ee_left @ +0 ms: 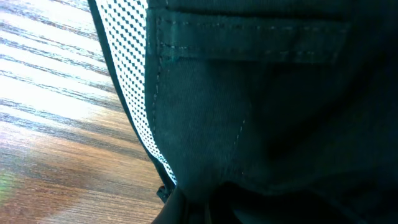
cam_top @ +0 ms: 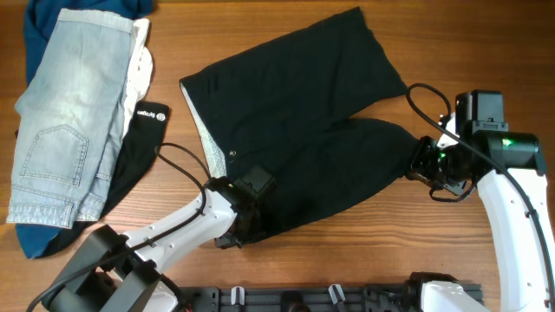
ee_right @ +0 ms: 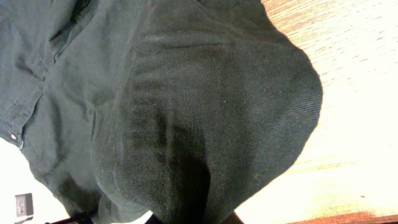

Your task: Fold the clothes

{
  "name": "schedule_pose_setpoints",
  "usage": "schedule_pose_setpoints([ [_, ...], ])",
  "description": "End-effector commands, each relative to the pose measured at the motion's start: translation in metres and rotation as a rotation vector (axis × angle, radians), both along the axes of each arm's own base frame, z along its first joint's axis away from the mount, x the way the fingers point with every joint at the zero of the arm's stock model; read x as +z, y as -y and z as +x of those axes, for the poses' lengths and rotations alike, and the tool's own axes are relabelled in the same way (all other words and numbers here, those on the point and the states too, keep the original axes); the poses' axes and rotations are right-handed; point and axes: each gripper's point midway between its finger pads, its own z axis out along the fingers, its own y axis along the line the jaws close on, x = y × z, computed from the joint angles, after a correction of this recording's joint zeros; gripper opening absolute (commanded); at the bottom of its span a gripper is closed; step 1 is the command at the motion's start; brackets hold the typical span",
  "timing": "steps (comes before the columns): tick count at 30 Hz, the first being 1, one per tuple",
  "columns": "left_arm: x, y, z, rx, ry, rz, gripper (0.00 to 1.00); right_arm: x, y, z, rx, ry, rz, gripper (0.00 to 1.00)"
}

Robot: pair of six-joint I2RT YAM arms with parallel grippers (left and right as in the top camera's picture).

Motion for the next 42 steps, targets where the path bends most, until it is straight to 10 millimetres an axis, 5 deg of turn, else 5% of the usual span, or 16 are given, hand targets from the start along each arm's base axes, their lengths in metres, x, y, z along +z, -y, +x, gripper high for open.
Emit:
schedule_pose_setpoints([
  [1,0.017,-0.012,0.009,0.075,0.003,0.03,0.04,0.005,0.004,0.006,0.013,0.026,-0.018,0.04],
  [7,0.137,-0.043,0.035,0.191,0.246,-0.037,0.04,0.021,0.0,-0.023,0.012,0.02,-0.01,0.04],
  [11,0.167,-0.057,0.017,0.207,0.325,-0.09,0.04,0.03,-0.002,-0.045,0.014,0.016,-0.007,0.04],
  [13,0.174,-0.07,0.02,0.255,0.376,-0.082,0.04,0.033,-0.001,-0.025,0.022,0.09,-0.015,0.05],
  [18,0.177,-0.125,0.069,0.486,0.519,0.077,0.04,0.034,-0.01,0.073,0.099,0.336,0.034,0.04],
  [19,0.175,-0.13,0.086,0.485,0.541,0.097,0.04,0.031,-0.011,0.102,0.117,0.401,0.026,0.04],
  [25,0.149,-0.136,0.155,0.494,0.597,0.14,0.04,-0.002,-0.036,0.202,0.221,0.596,-0.06,0.04],
  [30,0.116,-0.139,0.195,0.517,0.609,0.172,0.04,-0.034,-0.066,0.249,0.251,0.701,-0.132,0.04],
  [35,0.097,-0.14,0.228,0.534,0.67,0.194,0.04,-0.077,-0.067,0.26,0.248,0.661,-0.15,0.04],
  [37,0.097,-0.141,0.24,0.545,0.713,0.194,0.13,-0.09,-0.068,0.264,0.247,0.656,-0.15,0.05],
  [38,0.1,-0.14,0.247,0.551,0.741,0.183,0.23,-0.094,-0.068,0.267,0.244,0.661,-0.148,0.08],
  [39,0.104,-0.139,0.255,0.559,0.775,0.171,0.43,-0.094,-0.068,0.27,0.242,0.677,-0.148,0.18],
  [41,0.124,-0.136,0.279,0.479,0.895,0.162,1.0,-0.083,-0.07,0.281,0.235,0.745,-0.148,0.85],
  [42,0.133,-0.134,0.289,0.419,0.943,0.164,1.0,-0.078,-0.07,0.284,0.233,0.765,-0.147,0.99],
])
